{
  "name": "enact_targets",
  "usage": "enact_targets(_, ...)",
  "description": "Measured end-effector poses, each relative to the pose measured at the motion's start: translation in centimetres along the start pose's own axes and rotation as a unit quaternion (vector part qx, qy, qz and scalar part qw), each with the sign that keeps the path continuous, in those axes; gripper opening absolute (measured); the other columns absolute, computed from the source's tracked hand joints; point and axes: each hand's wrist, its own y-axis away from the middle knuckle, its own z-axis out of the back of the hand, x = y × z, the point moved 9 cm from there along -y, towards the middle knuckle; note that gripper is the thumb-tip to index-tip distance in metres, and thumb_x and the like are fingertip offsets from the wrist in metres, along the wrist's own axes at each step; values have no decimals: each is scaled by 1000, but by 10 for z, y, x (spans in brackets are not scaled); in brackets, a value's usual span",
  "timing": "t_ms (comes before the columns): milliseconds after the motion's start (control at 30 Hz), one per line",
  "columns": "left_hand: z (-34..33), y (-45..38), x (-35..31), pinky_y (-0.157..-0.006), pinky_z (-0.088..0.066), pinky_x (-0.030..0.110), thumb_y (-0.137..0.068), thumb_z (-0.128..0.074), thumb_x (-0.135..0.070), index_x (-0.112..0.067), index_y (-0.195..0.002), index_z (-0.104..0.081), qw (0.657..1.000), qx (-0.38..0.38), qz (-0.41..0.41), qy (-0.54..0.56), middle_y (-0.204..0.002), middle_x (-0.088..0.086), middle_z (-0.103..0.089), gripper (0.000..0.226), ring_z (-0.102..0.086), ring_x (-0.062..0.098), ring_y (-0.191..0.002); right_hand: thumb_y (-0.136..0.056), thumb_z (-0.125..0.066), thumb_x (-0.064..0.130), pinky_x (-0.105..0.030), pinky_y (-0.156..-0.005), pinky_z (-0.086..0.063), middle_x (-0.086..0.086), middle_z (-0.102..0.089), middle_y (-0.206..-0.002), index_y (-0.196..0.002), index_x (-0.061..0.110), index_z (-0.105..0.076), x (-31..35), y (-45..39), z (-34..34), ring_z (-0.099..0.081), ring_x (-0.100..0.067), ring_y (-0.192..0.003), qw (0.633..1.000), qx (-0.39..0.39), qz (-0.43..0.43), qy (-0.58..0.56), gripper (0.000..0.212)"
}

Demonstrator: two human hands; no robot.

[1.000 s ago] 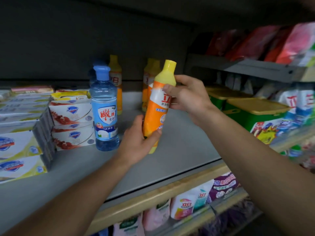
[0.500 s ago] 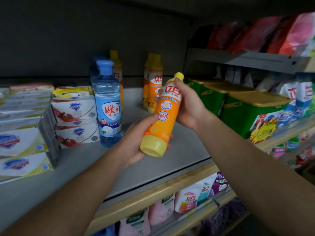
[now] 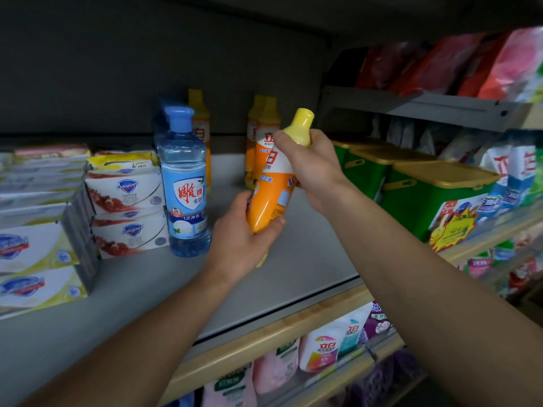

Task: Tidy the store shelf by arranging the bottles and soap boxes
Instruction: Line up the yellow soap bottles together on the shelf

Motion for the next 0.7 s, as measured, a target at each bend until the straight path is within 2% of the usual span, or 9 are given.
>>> enact_targets(100, 2, 0, 3, -67, -56, 28, -76, -69, -45, -30, -96, -62, 989, 13, 39, 145, -88, -8, -72, 26, -69, 7, -75, -88, -68, 43, -48, -89, -57, -6, -70, -103, -98, 25, -58, 3, 1, -5, -70, -22, -93, 999, 40, -5, -4, 23)
enact_targets(167, -11, 4, 3, -60, -57, 35, -78, -69, -36, -17, -103, -66, 929, 80, 115, 344, -95, 13, -72, 31, -70, 25, -68, -93, -61, 41, -45, -88, -58, -10, -71, -106, -107, 16, -63, -1, 0, -8, -71, -26, -94, 992, 84, -46, -88, 29)
enact_targets(233, -28, 11, -2, -53, -55, 31, -78, -59, -40, -6, -113, -63, 837, 161, 189, 487, -93, 17, -69, 50, -66, 27, -60, -96, -53, 39, -38, -80, -58, -11, -69, -102, -112, 11, -64, -8, 2, -11, -68, -26, -89, 971, 128, -102, -171, 34)
enact_targets(333, -37, 20, -12, -52, -52, 29, -82, -49, -47, -2, -119, -62, 756, 264, 225, 555, -90, 16, -68, 60, -63, 26, -57, -99, -44, 37, -43, -88, -53, -16, -61, -109, -130, 2, -56, -20, 7, -17, -62, -30, -94, 947, 172, -156, -222, 48)
enact_targets(400, -39, 24, -13, -54, -53, 29, -82, -47, -50, -2, -116, -66, 740, 303, 229, 555, -94, 17, -69, 62, -63, 25, -59, -99, -45, 38, -47, -92, -51, -18, -59, -114, -134, 1, -52, -25, 9, -18, -61, -31, -98, 944, 184, -160, -225, 51)
enact_targets(467, -43, 23, -6, -56, -54, 32, -80, -48, -54, -5, -118, -65, 761, 293, 240, 526, -103, 18, -69, 65, -65, 26, -65, -98, -51, 37, -43, -82, -58, -16, -65, -104, -118, 5, -62, -21, 6, -13, -67, -28, -89, 955, 177, -133, -196, 40)
enact_targets(567, -40, 14, 12, -68, -59, 42, -71, -59, -54, -12, -115, -64, 839, 178, 243, 454, -106, 18, -68, 61, -67, 30, -79, -92, -65, 37, -46, -81, -60, -9, -73, -99, -106, 14, -66, -9, -2, 1, -72, -25, -90, 986, 133, -75, -71, 27)
enact_targets(633, -27, 7, 11, -82, -57, 43, -71, -68, -49, -20, -105, -64, 921, 109, 162, 338, -102, 9, -71, 45, -68, 27, -89, -87, -72, 39, -45, -77, -61, -4, -73, -98, -102, 21, -60, -2, -5, 7, -73, -21, -87, 995, 89, -51, 8, 26)
enact_targets(700, -18, 4, 6, -83, -56, 35, -79, -74, -43, -31, -99, -61, 976, 73, 79, 192, -97, -8, -72, 27, -69, 13, -90, -83, -75, 42, -40, -70, -62, -1, -71, -97, -96, 26, -55, 3, -8, 9, -72, -18, -85, 997, 51, -35, 48, 28)
